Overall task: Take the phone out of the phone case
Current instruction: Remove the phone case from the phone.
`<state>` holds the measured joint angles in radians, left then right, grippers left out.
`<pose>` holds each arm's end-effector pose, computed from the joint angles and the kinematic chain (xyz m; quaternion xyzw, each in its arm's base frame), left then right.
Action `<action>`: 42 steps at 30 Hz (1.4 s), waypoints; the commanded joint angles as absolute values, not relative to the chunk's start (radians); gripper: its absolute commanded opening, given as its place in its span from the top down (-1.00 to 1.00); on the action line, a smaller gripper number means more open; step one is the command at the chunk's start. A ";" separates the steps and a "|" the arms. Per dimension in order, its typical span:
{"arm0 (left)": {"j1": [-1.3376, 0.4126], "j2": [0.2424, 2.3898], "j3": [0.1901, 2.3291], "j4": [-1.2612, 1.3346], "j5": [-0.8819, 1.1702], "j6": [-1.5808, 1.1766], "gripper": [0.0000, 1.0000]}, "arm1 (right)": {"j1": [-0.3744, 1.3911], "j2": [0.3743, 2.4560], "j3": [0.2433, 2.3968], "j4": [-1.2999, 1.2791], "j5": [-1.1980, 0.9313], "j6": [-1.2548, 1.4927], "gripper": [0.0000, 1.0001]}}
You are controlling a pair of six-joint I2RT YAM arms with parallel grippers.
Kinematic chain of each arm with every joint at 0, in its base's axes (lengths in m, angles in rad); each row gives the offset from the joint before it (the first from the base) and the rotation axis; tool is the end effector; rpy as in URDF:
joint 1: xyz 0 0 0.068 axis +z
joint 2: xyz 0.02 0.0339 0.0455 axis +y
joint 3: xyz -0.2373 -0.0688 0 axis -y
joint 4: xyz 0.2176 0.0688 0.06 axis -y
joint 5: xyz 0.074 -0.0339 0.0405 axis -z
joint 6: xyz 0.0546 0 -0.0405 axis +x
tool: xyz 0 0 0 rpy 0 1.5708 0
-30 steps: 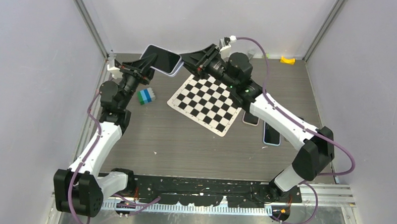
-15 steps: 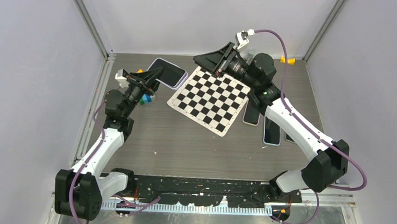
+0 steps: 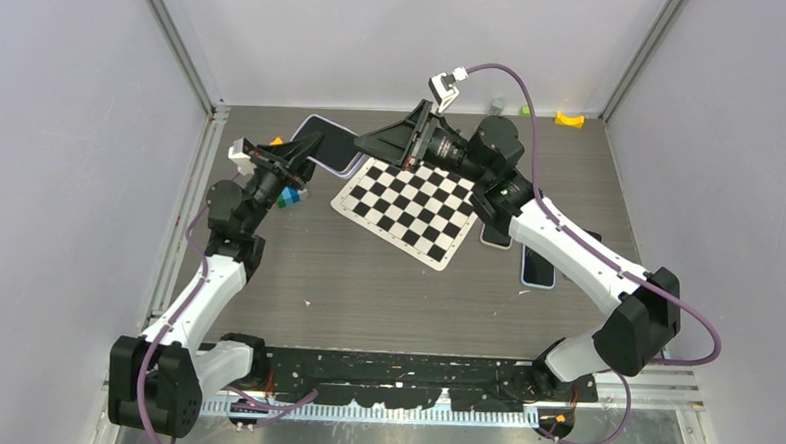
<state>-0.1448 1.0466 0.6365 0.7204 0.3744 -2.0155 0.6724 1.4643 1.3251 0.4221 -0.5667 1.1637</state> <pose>0.2381 -0.0549 0.3253 -0.3768 0.4647 -0.7518 0.2773 0.2430 0.2309 0.4122 -0.0767 0.6135 0.7119 0.3330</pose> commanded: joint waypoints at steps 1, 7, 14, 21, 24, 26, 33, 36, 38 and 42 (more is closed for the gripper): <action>-0.146 1.014 0.641 0.871 0.357 -2.070 1.00 | 0.681 1.436 1.308 0.457 -0.554 1.114 -0.03; -0.146 1.006 0.654 0.863 0.364 -2.082 1.00 | 0.684 1.459 1.296 0.450 -0.534 1.108 -0.08; -0.146 1.002 0.677 0.862 0.367 -2.089 1.00 | 0.689 1.489 1.280 0.427 -0.498 1.109 -0.23; -0.146 0.999 0.743 0.821 0.457 -1.968 1.00 | 0.689 1.526 1.358 0.129 -0.376 1.086 -0.25; -0.147 0.994 0.849 0.644 0.583 -1.780 1.00 | 0.689 1.559 1.432 -0.026 -0.364 1.072 -0.25; -0.148 0.989 0.911 0.553 0.643 -1.673 1.00 | 0.690 1.572 1.445 -0.055 -0.377 1.081 -0.25; -0.147 0.990 0.999 0.384 0.738 -1.494 1.00 | 0.695 1.589 1.428 0.203 -0.489 1.188 0.02; -0.147 0.995 0.995 0.360 0.740 -1.477 0.98 | 0.699 1.600 1.450 0.253 -0.528 1.224 0.39; -0.146 0.994 0.993 0.333 0.733 -1.463 0.86 | 0.699 1.605 1.461 0.267 -0.533 1.251 0.76; -0.145 0.979 0.998 0.233 0.712 -1.392 0.25 | 0.698 1.605 1.461 0.305 -0.518 1.317 0.98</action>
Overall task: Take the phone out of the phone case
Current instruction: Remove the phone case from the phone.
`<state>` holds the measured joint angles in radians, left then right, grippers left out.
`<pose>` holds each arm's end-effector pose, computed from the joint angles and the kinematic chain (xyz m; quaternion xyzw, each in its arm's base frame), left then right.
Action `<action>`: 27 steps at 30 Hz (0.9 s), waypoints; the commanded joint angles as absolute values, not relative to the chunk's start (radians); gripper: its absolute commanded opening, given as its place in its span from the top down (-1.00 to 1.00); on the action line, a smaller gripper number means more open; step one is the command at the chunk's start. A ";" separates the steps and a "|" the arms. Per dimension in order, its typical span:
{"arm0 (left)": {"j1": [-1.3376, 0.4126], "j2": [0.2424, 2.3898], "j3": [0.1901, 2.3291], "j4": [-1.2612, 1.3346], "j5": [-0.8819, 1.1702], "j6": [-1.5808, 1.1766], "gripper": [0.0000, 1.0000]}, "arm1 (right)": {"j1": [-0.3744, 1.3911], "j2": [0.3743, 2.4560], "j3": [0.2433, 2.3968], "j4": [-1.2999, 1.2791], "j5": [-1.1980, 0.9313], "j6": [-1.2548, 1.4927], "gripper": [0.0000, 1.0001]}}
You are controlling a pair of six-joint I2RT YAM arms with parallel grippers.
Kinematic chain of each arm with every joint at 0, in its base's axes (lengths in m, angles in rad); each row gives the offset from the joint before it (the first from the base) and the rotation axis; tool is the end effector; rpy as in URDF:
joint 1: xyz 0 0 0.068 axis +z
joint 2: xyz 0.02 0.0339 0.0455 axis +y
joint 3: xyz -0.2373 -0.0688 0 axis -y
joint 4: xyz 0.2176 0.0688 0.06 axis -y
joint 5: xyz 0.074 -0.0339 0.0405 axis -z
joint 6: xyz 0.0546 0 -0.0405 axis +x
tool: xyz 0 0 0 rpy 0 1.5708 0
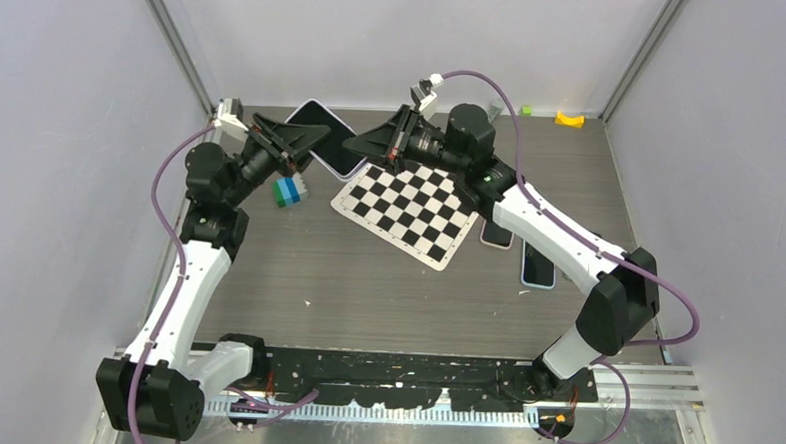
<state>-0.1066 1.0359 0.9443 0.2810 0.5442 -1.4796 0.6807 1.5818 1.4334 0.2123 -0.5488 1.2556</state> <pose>0.2354 -0.0536 0.3802 -0.2287 0.6059 -0.6491 0.3989 0.2673 0.2531 0.3857 -0.0028 0.6876 0.6835 0.2452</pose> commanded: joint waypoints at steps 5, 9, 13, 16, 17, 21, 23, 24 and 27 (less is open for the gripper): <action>-0.141 0.928 0.994 0.031 0.646 -1.212 -0.60 | 0.682 1.605 1.458 0.311 -0.475 1.434 0.99; -0.141 0.879 0.932 -0.022 0.621 -1.149 -0.81 | 0.668 1.612 1.442 0.360 -0.471 1.563 0.99; -0.141 0.850 0.869 -0.010 0.644 -1.130 -0.83 | 0.666 1.621 1.414 0.402 -0.463 1.648 0.99; -0.141 0.834 0.832 -0.012 0.651 -1.121 -0.72 | 0.666 1.634 1.391 0.442 -0.460 1.722 0.99; -0.141 0.829 0.822 -0.013 0.650 -1.118 -0.66 | 0.666 1.638 1.379 0.474 -0.462 1.763 0.99; -0.141 0.833 0.811 -0.006 0.647 -1.117 -0.51 | 0.669 1.657 1.376 0.499 -0.482 1.815 0.99; -0.141 0.843 0.819 0.028 0.653 -1.125 -0.56 | 0.670 1.658 1.375 0.483 -0.485 1.811 0.99; -0.141 0.850 0.824 0.042 0.655 -1.130 -0.61 | 0.671 1.659 1.376 0.477 -0.485 1.808 0.99; -0.142 0.866 0.828 0.112 0.675 -1.159 -0.71 | 0.675 1.663 1.372 0.471 -0.488 1.810 0.99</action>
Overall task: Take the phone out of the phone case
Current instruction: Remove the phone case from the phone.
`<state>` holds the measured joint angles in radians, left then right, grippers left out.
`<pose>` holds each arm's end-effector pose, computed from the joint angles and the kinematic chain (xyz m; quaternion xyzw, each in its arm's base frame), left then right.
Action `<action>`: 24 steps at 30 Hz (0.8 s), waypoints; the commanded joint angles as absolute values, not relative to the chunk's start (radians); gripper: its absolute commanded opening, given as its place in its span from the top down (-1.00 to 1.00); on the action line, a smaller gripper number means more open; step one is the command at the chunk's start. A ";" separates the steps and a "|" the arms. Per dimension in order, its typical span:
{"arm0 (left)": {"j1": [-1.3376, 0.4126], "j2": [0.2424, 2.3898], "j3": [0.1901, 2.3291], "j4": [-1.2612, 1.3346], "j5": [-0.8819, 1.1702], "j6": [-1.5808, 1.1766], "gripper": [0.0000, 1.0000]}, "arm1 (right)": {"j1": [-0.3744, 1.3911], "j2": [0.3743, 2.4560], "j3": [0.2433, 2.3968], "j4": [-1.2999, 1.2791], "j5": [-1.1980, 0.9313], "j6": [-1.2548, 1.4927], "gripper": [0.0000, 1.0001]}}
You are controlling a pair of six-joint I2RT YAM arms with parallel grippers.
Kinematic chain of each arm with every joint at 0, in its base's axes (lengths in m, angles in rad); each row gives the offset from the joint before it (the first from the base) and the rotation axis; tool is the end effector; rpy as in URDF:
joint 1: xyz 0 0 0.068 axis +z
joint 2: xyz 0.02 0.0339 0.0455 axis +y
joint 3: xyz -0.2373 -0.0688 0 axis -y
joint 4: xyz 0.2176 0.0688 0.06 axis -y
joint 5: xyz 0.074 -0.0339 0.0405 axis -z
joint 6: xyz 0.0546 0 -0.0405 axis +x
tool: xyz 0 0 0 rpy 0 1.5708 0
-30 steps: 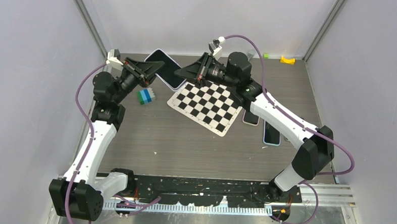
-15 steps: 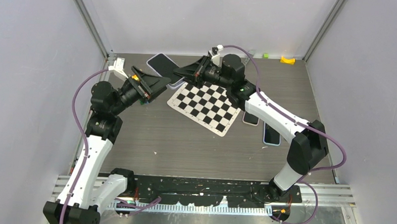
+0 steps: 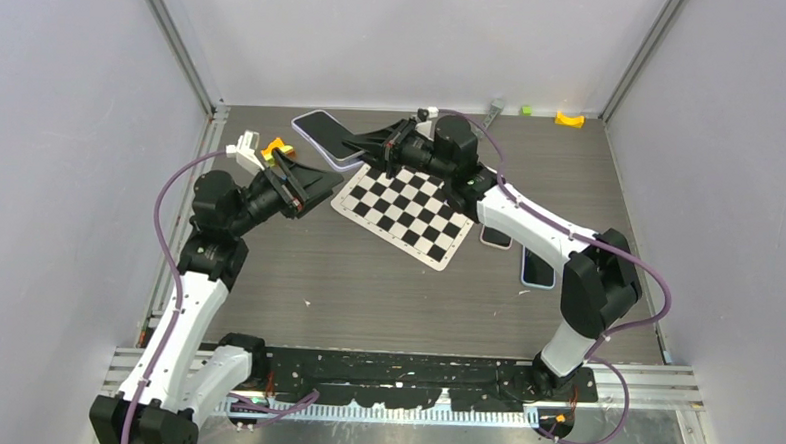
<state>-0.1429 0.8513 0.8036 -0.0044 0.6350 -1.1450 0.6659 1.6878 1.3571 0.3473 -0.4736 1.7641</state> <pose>0.1950 -0.0608 0.3354 -0.1425 0.7076 -0.5737 0.3871 0.2957 0.2640 0.3373 0.2131 0.6687 0.7070 0.0872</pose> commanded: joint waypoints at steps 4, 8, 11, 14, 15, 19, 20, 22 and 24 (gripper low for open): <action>-0.141 0.884 0.834 0.103 0.659 -1.161 -0.70 | 0.679 1.669 1.366 0.493 -0.491 1.830 0.99; -0.142 0.899 0.835 0.113 0.627 -1.191 -0.60 | 0.681 1.667 1.363 0.503 -0.495 1.836 0.99; -0.141 0.903 0.819 0.175 0.595 -1.254 -0.61 | 0.683 1.665 1.356 0.508 -0.498 1.833 0.99; -0.142 0.913 0.795 0.231 0.576 -1.317 -0.63 | 0.686 1.665 1.342 0.517 -0.501 1.836 0.99; -0.141 0.915 0.789 0.230 0.565 -1.332 -0.63 | 0.688 1.664 1.340 0.522 -0.500 1.838 0.99; -0.141 0.912 0.768 0.222 0.528 -1.353 -0.42 | 0.690 1.662 1.336 0.541 -0.505 1.845 0.99; -0.141 0.910 0.765 0.213 0.523 -1.347 -0.34 | 0.690 1.662 1.333 0.551 -0.505 1.851 0.99; -0.142 0.908 0.760 0.205 0.517 -1.331 -0.14 | 0.690 1.661 1.330 0.567 -0.506 1.865 0.99; -0.141 0.905 0.759 0.189 0.515 -1.304 -0.02 | 0.689 1.661 1.324 0.582 -0.508 1.881 0.99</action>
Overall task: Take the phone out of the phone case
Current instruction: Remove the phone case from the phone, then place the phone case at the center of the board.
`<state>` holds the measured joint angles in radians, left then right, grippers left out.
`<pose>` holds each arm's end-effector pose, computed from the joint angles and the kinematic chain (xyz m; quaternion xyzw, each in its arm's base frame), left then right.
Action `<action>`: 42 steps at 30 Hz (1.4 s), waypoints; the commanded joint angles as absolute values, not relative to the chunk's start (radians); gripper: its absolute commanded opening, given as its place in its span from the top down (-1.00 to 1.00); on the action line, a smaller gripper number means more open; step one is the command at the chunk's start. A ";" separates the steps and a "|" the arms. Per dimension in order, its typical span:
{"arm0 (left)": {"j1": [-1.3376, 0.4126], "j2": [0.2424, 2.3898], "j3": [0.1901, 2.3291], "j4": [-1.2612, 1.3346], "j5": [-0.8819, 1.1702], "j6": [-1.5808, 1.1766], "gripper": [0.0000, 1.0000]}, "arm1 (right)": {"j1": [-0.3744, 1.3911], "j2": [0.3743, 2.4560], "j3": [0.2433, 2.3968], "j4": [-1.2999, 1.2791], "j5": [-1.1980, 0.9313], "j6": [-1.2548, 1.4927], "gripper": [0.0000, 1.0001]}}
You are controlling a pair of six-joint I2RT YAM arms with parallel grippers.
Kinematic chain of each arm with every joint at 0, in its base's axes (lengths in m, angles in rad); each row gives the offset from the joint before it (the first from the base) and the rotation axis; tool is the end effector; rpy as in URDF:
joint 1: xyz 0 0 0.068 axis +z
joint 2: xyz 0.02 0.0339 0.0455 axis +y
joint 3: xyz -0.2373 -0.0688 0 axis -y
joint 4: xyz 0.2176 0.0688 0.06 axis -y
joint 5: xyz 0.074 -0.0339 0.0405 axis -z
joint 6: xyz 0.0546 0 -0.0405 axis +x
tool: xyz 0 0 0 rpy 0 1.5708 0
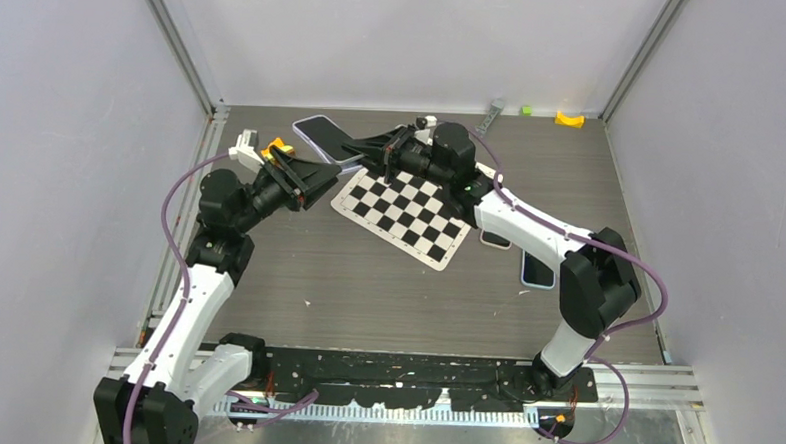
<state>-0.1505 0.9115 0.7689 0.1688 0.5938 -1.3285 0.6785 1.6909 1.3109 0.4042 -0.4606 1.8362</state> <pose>0.2107 -0.0629 0.3327 -0.1964 0.6712 -0.6124 0.3685 0.2928 0.2672 0.3271 0.2353 0.6586 0.7119 0.0631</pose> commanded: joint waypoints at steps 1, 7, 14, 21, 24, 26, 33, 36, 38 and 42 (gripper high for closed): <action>-0.141 0.900 0.759 0.180 0.514 -1.289 0.00 | 0.690 1.661 1.316 0.592 -0.507 1.902 0.99; -0.141 0.872 0.753 0.122 0.478 -1.219 -0.08 | 0.690 1.676 1.295 0.703 -0.510 1.987 0.99; -0.141 0.899 0.809 0.008 0.396 -1.277 -0.06 | 0.701 1.678 1.364 0.564 -0.601 1.820 0.99; -0.135 0.898 0.851 -0.123 0.331 -1.208 0.60 | 0.704 1.682 1.400 0.574 -0.656 1.781 0.99; -0.127 0.908 0.868 -0.176 0.327 -1.127 1.00 | 0.704 1.686 1.425 0.570 -0.672 1.764 0.99; -0.117 0.918 0.891 -0.253 0.298 -1.044 1.00 | 0.703 1.689 1.443 0.559 -0.685 1.740 0.99; -0.088 0.971 0.983 -0.661 -0.047 -0.690 1.00 | 0.701 1.707 1.521 0.695 -0.805 1.789 0.99; -0.078 0.971 0.972 -0.744 -0.121 -0.632 1.00 | 0.701 1.705 1.534 0.587 -0.824 1.715 0.99; -0.072 0.972 0.959 -0.774 -0.121 -0.615 1.00 | 0.704 1.705 1.525 0.473 -0.807 1.610 0.99; -0.041 0.977 0.890 -0.776 -0.072 -0.605 1.00 | 0.726 1.742 1.535 0.143 -0.670 1.207 0.99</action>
<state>-0.0715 0.9859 0.9390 -0.7277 -0.0498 -0.6785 0.7094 1.7344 1.4990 0.4103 -0.7673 1.5734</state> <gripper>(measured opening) 0.089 0.139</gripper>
